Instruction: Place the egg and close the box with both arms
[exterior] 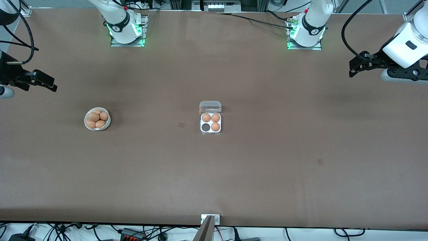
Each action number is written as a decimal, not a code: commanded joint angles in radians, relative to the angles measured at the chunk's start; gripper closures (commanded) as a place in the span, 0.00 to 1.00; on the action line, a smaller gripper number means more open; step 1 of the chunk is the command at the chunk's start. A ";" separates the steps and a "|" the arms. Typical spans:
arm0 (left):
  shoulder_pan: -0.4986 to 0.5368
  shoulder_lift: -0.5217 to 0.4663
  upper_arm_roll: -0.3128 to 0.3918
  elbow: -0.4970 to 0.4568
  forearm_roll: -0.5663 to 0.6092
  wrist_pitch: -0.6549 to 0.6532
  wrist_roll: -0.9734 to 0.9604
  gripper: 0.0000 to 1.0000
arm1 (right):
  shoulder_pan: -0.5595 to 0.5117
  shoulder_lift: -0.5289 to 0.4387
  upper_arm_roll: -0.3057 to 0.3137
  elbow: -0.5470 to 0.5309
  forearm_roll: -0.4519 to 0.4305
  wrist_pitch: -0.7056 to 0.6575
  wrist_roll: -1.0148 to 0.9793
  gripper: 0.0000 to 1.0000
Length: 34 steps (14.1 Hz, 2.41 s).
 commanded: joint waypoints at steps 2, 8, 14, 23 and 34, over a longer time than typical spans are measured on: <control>0.007 -0.020 -0.007 -0.013 0.000 -0.007 0.001 0.00 | -0.002 -0.018 0.007 -0.001 -0.017 -0.009 0.017 0.00; 0.006 -0.019 -0.005 -0.013 -0.001 -0.007 -0.010 0.00 | 0.001 0.022 0.007 -0.002 -0.012 0.000 0.017 0.00; 0.006 -0.014 -0.007 -0.013 0.000 -0.050 -0.016 0.00 | -0.008 0.132 0.004 -0.001 -0.017 0.094 -0.032 0.00; -0.005 0.020 -0.007 0.022 0.000 -0.176 0.011 0.99 | -0.014 0.321 0.002 0.001 -0.013 0.162 -0.018 0.00; -0.186 0.163 -0.209 0.001 -0.087 -0.163 -0.263 0.99 | -0.026 0.469 0.002 -0.016 -0.010 0.168 -0.022 0.00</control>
